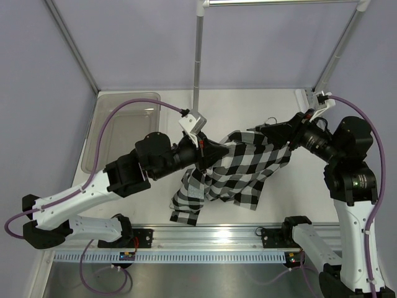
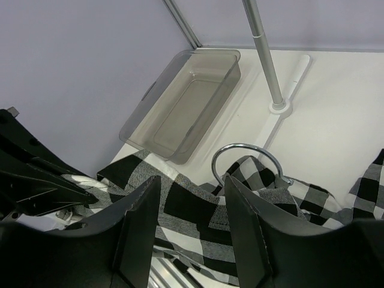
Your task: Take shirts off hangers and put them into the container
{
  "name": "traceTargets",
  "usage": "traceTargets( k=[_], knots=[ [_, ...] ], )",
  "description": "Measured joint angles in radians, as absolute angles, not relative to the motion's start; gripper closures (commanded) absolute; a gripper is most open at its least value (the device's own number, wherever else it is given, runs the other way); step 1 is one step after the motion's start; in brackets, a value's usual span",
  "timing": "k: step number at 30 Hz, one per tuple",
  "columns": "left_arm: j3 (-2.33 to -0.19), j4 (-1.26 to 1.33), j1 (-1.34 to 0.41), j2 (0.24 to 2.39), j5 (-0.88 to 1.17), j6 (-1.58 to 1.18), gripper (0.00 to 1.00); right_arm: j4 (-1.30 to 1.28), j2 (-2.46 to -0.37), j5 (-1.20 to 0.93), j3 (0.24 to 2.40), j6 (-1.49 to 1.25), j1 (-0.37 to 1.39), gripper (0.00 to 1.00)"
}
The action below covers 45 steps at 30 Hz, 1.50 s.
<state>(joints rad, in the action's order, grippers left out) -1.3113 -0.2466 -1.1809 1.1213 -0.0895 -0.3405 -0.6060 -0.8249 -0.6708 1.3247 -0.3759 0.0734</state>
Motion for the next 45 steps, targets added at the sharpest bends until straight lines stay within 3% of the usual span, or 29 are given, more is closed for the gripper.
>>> traceTargets(
  k=[7, 9, 14, 15, 17, 18, 19, 20, 22, 26, 39, 41, 42, 45],
  knots=[
    [-1.312, -0.246, -1.181, 1.121, -0.076, -0.341, 1.00, -0.603, -0.866, -0.651, 1.318, -0.374, 0.093, 0.46],
    [-1.312, -0.246, -1.181, 1.121, -0.074, -0.341, 1.00, -0.599, -0.880, -0.643, 1.318, -0.373, 0.101, 0.50],
    [-1.312, -0.246, -1.181, 1.121, -0.071, -0.341, 1.00, -0.594, -0.908, -0.623, 1.318, -0.370, 0.126, 0.73],
    [-1.312, -0.246, -1.181, 1.121, -0.070, -0.341, 1.00, -0.594, -0.913, -0.619, 1.318, -0.369, 0.132, 0.87],
    [-1.312, -0.247, -1.181, 1.121, -0.070, -0.342, 0.97, -0.588, -0.919, -0.610, 1.318, -0.368, 0.150, 1.00],
    [-1.312, -0.248, -1.181, 1.121, -0.069, -0.342, 0.86, -0.588, -0.920, -0.599, 1.318, -0.366, 0.158, 1.00],
    [-1.312, -0.247, -1.181, 1.121, -0.068, -0.344, 0.49, -0.587, -0.920, -0.588, 1.318, -0.366, 0.165, 1.00],
    [-1.312, -0.244, -1.180, 1.121, -0.064, -0.344, 0.39, -0.588, -0.920, -0.576, 1.318, -0.366, 0.170, 1.00],
    [-1.312, -0.227, -1.181, 1.121, -0.053, -0.350, 0.22, -0.590, -0.921, -0.559, 1.318, -0.364, 0.185, 1.00],
    [-1.302, -0.199, -1.181, 1.103, -0.037, -0.372, 0.12, -0.605, -0.923, -0.523, 1.320, -0.359, 0.197, 1.00],
    [-1.182, -0.255, -1.181, 0.912, -0.111, -0.398, 0.12, -0.669, -0.923, -0.461, 1.421, -0.342, 0.199, 1.00],
    [-1.182, -0.257, -1.181, 0.928, -0.119, -0.397, 0.22, -0.676, -0.914, -0.461, 1.421, -0.342, 0.199, 1.00],
    [-1.182, -0.260, -1.181, 0.939, -0.123, -0.399, 0.22, -0.680, -0.911, -0.461, 1.422, -0.342, 0.199, 1.00],
    [-1.183, -0.282, -1.181, 0.979, -0.134, -0.397, 0.54, -0.695, -0.907, -0.460, 1.431, -0.342, 0.199, 1.00]
  ],
)
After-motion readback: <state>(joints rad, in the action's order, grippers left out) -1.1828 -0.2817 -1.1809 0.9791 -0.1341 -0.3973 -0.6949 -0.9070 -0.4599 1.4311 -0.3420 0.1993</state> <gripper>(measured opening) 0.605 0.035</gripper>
